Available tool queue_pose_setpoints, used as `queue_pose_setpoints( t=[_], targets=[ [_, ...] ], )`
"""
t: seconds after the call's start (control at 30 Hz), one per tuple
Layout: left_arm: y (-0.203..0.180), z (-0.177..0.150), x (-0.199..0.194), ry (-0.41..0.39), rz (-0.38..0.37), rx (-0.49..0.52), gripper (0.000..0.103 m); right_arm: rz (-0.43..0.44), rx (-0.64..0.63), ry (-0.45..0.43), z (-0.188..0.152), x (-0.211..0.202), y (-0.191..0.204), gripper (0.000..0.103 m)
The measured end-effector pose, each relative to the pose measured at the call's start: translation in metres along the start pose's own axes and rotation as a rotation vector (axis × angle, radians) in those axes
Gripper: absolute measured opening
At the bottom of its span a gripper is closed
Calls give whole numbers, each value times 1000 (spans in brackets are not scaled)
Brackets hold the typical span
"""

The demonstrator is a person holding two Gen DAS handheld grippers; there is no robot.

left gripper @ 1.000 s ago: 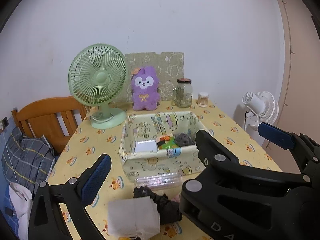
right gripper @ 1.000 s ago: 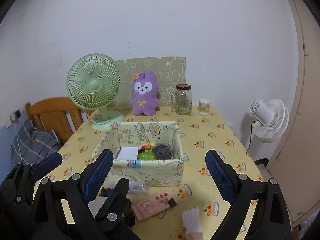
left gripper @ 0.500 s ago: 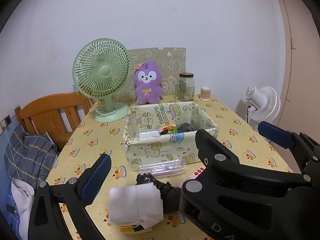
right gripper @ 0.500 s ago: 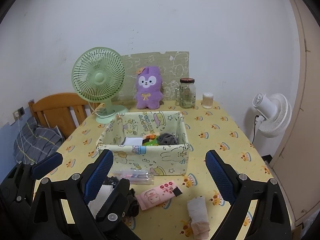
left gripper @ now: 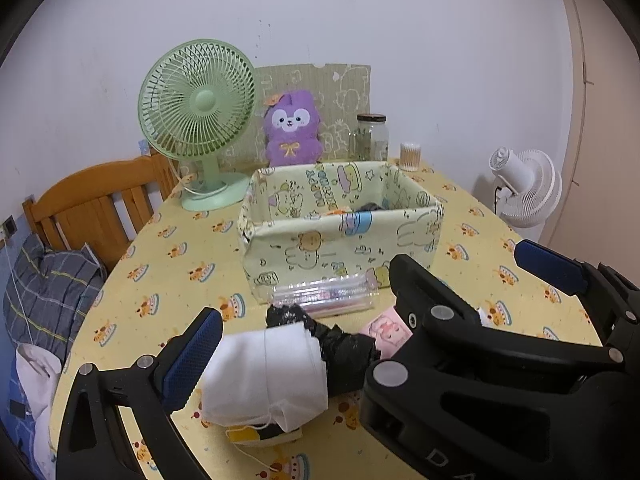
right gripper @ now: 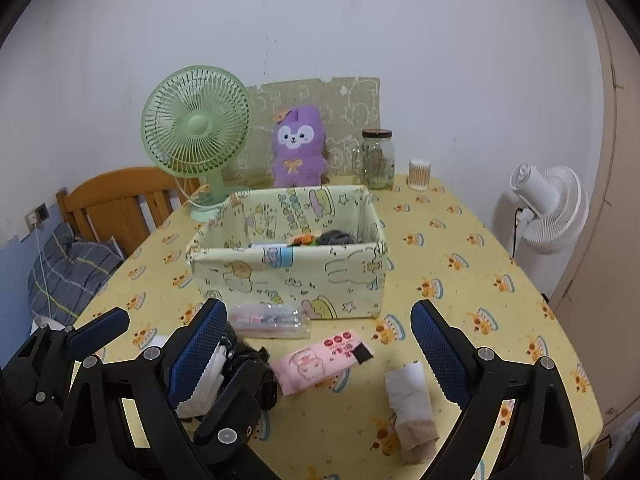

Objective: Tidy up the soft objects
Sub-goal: 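Withdraw both grippers from the box back toward the remaining items, then grasp the white folded cloth with the left gripper while the right grasps the black plastic bag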

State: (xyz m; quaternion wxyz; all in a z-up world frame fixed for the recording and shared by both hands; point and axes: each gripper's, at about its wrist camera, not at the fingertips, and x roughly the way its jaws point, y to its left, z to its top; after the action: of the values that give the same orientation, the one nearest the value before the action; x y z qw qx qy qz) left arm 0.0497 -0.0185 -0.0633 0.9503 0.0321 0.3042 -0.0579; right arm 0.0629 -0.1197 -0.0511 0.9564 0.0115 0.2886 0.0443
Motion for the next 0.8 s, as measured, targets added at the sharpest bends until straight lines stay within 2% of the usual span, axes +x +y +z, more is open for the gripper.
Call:
queue_pose_setpoints(
  t=[0.4,0.8],
  targets=[
    [10,-18,19,65,13,3,103,15,13,60,-23,17,6,95],
    [32,-31,36,99,62,-26,101,34,-25,129,-33,40,20,95]
  ],
)
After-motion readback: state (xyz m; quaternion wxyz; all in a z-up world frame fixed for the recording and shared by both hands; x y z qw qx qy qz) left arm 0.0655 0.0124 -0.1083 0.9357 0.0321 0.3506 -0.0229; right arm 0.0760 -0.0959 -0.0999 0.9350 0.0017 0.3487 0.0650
